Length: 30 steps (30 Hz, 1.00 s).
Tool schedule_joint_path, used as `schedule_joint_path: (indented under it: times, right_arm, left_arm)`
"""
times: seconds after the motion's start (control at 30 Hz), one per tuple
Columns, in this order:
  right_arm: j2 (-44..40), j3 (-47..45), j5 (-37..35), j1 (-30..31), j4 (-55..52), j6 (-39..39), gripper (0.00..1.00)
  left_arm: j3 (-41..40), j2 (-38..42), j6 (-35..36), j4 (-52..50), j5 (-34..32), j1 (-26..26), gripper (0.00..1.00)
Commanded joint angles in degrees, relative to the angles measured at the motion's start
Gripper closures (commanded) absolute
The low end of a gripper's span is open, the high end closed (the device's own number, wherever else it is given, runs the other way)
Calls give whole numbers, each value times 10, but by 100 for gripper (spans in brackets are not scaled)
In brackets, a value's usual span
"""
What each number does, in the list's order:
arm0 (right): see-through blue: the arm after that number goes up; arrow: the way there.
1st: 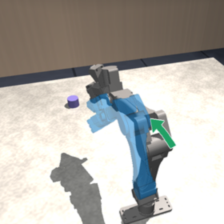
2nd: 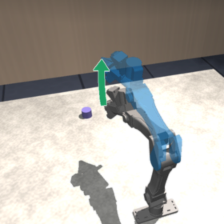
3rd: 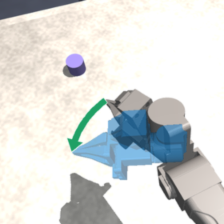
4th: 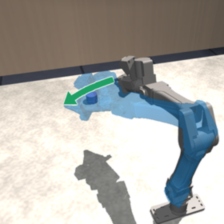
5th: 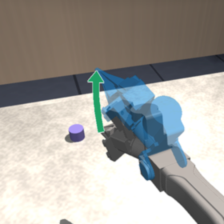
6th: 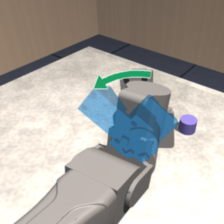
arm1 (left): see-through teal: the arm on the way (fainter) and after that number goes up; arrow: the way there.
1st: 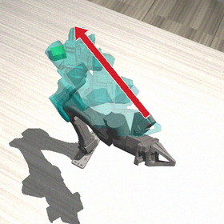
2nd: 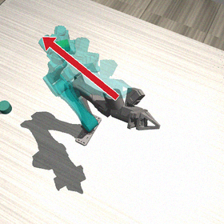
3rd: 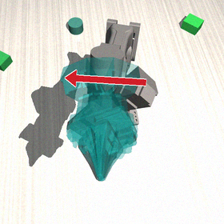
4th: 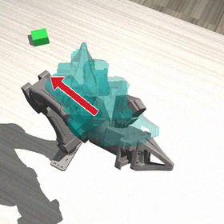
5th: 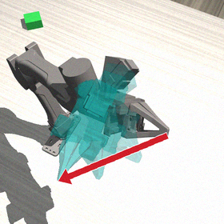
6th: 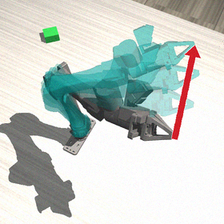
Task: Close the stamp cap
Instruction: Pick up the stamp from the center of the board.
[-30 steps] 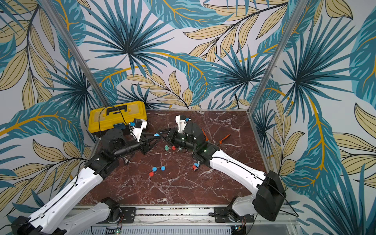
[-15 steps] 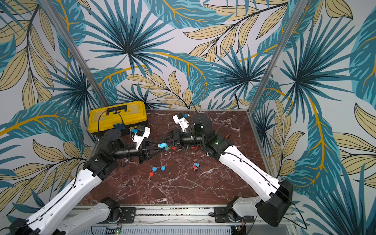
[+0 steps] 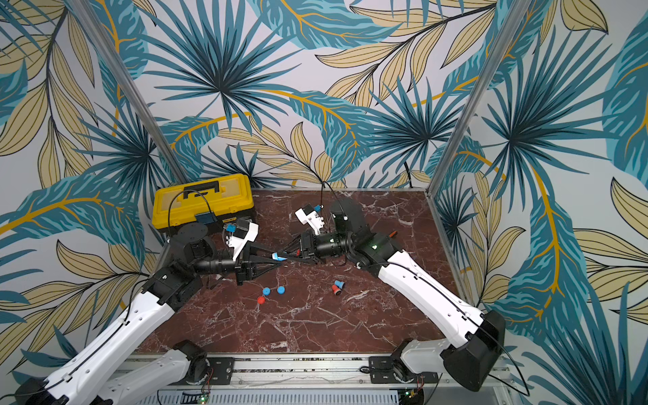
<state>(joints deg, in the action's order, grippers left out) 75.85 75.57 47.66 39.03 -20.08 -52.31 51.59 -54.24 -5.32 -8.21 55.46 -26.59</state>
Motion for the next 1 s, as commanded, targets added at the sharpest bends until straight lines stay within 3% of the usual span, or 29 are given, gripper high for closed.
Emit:
schedule_joint_path:
  times: [0.0, 0.2, 0.37, 0.73, 0.97]
  right_arm:
    - [6, 3, 31, 6, -15, -5, 73]
    - [4, -8, 35, 6, 13, -27, 69]
    - [-3, -35, 43, 6, 104, -79, 73]
    - [-6, -38, 19, 6, 113, -79, 78]
    - [-4, -39, 4, 6, 121, -82, 73]
  left_arm:
    - [14, 2, 9, 22, -8, 0, 85]
    - [16, 5, 11, 23, -25, 0, 85]
    - [18, 2, 11, 23, -27, 0, 85]
    - [18, -1, 9, 23, -17, 0, 85]
    - [15, 4, 8, 23, -13, -1, 85]
